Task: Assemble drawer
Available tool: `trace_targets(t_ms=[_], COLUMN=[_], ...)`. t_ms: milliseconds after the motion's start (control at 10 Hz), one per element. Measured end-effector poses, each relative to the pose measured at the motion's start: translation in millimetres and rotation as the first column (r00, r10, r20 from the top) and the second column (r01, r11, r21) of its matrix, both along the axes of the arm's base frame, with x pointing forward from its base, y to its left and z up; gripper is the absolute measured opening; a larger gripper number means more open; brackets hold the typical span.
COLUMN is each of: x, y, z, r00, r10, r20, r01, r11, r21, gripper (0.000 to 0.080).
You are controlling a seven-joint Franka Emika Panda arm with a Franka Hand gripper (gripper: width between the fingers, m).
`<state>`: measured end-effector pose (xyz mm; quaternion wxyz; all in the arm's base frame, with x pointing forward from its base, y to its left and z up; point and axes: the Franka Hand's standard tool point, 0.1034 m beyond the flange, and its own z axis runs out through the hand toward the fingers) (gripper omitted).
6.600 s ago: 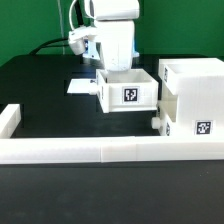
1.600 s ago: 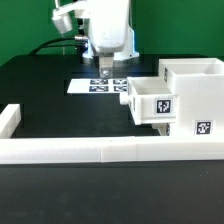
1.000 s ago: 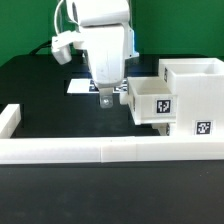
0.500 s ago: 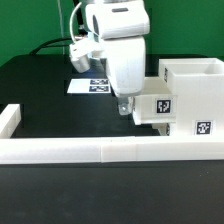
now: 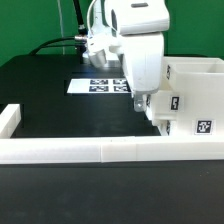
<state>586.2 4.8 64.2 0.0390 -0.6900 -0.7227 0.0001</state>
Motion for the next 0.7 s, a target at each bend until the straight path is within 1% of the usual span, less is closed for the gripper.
trace_targets(t_ms=[200,400,500,700], x=[-2.4,-13.3,-13.7,-13.3], y=[0.7,7.8,7.9,7.6], z=[-0.1,-5.0,-5.3,-6.5], r00=[1.0,0.996,0.993,0.995], r10=[-0.013,-0.09,-0.113,-0.091], r20=[0.003,-0.021,-0.026,-0.029], r01=[0.013,0.089,0.113,0.09], r11=[1.0,0.996,0.993,0.996], r21=[-0.007,-0.012,-0.025,-0.025], gripper=[0.0649,0.0649,0.0649,0.0649])
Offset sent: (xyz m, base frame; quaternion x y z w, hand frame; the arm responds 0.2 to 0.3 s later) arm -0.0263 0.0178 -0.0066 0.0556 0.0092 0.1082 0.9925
